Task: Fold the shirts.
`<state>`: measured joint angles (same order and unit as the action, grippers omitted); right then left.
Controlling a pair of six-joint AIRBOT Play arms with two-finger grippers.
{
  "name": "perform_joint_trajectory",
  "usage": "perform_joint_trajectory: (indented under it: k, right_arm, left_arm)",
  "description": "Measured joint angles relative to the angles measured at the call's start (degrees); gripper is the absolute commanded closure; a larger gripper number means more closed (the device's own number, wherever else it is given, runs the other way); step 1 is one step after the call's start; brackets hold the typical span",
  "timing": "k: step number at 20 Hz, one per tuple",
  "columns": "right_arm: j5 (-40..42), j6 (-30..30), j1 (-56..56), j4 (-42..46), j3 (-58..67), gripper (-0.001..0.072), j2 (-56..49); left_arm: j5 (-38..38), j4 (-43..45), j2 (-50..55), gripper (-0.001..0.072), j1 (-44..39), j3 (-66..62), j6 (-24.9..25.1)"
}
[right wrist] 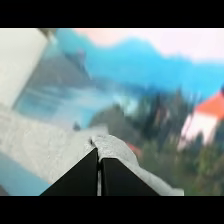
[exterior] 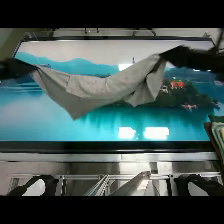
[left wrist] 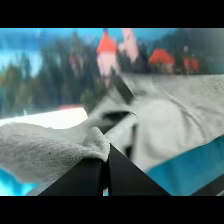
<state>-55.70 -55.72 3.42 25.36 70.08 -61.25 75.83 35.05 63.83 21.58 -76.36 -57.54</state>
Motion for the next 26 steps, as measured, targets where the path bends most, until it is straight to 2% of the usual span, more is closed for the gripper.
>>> perform_joint_trajectory:
  k: [4,8,12,14,17,18,19,20,21,23,26]
  right_arm:
    - [1.4,-1.8,2.8,-0.2,0.0,0.0697,18.2]
    - [1.4,-8.9,3.7,2.3,-0.3,0.0697,29.6]
    - [-1.1,-16.7,3.5,6.2,-5.3,0.0698,30.0]
    - [-1.2,-18.3,2.8,7.1,-11.0,0.0697,27.3]
    - [3.0,-19.7,2.1,7.9,-21.2,0.0694,20.8]
    - [5.1,-19.8,2.0,8.2,-24.3,0.0651,17.9]
    - [7.6,-20.1,1.9,8.2,-27.1,0.052,14.5]
    - [10.0,-20.2,1.9,8.3,-29.1,0.0431,10.8]
    - [12.4,-19.8,2.0,8.3,-30.5,0.0379,6.5]
    - [15.9,-17.1,2.8,8.5,-31.4,0.0211,-1.2]
    - [16.4,-11.6,5.9,8.8,-29.9,0.0193,-8.9]
  left_arm:
    - [3.1,-0.2,-11.9,0.068,2.7,-9.9,0.1]
    - [4.1,2.3,-19.4,0.0679,6.8,-16.7,1.1]
    - [5.8,4.9,-17.2,0.0679,2.6,-15.8,2.5]
    - [6.0,6.4,-12.9,0.0679,-2.6,-13.2,3.8]
    - [4.1,12.3,-2.3,0.0677,-11.1,-8.9,5.2]
    - [3.0,14.5,2.4,0.0642,-13.5,-8.0,5.6]
    - [1.9,16.4,7.0,0.0457,-15.2,-7.4,5.6]
    - [0.9,18.2,11.9,0.0405,-16.4,-7.2,5.7]
    - [-0.1,19.3,17.5,0.0405,-17.3,-7.8,5.8]
    - [-0.5,20.7,27.0,0.0405,-17.6,-10.7,5.3]
    - [2.4,22.0,38.6,0.0406,-15.7,-18.3,1.1]
